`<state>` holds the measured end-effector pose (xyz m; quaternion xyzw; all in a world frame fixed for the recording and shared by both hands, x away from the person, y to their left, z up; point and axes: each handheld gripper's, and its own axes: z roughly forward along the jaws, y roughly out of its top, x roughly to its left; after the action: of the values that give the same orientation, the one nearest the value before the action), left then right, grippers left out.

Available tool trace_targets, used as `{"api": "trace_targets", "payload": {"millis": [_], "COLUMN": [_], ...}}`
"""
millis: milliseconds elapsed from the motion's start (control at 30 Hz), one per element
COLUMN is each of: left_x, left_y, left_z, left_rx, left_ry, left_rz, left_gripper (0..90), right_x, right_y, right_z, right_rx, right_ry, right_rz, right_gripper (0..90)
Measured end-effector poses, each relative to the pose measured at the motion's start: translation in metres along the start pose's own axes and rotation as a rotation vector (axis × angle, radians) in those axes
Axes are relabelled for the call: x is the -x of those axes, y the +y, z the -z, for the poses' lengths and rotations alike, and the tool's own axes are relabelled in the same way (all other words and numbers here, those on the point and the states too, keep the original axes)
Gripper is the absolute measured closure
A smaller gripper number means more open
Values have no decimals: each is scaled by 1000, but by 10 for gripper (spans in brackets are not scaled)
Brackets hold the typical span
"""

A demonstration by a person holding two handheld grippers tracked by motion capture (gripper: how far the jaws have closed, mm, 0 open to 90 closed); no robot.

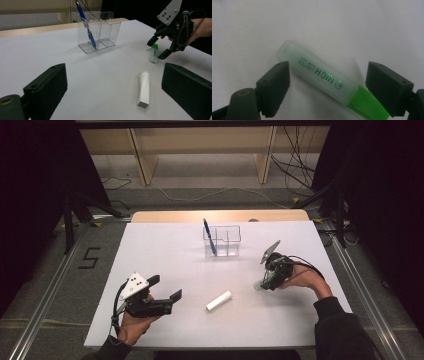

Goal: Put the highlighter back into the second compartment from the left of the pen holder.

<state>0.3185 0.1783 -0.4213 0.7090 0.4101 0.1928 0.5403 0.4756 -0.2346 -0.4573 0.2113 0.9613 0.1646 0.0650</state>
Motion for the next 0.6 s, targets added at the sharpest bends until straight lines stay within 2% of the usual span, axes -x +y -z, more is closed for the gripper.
{"api": "trace_targets", "payload": {"millis": [33,67,100,200,233,300,400,433,600], "left_x": [0,0,0,0,1,0,0,0,0], "left_y": [0,0,0,0,0,0,0,0,0], "left_z": [0,0,0,0,0,0,0,0,0], "left_rx": [2,3,3,4,9,4,9,9,7], "left_ry": [0,-1,-1,-1,0,0,0,0,0], "left_rz": [0,0,0,0,6,0,6,6,2], "left_gripper": [58,58,58,58,58,58,58,58,58], "right_x": [-1,-1,0,0,1,0,1,-1,-1], "right_y": [1,2,1,3,3,4,4,4,5], "right_z": [1,1,0,1,-1,-1,-3,-3,-5], "right_rx": [-17,-24,-27,-53,-45,-62,-77,-84,-125], "right_ry": [8,12,8,16,13,22,11,14,4], "right_rz": [-13,-7,22,14,37,28,64,46,74], "right_gripper": [205,206,206,212,215,216,220,221,252]}}
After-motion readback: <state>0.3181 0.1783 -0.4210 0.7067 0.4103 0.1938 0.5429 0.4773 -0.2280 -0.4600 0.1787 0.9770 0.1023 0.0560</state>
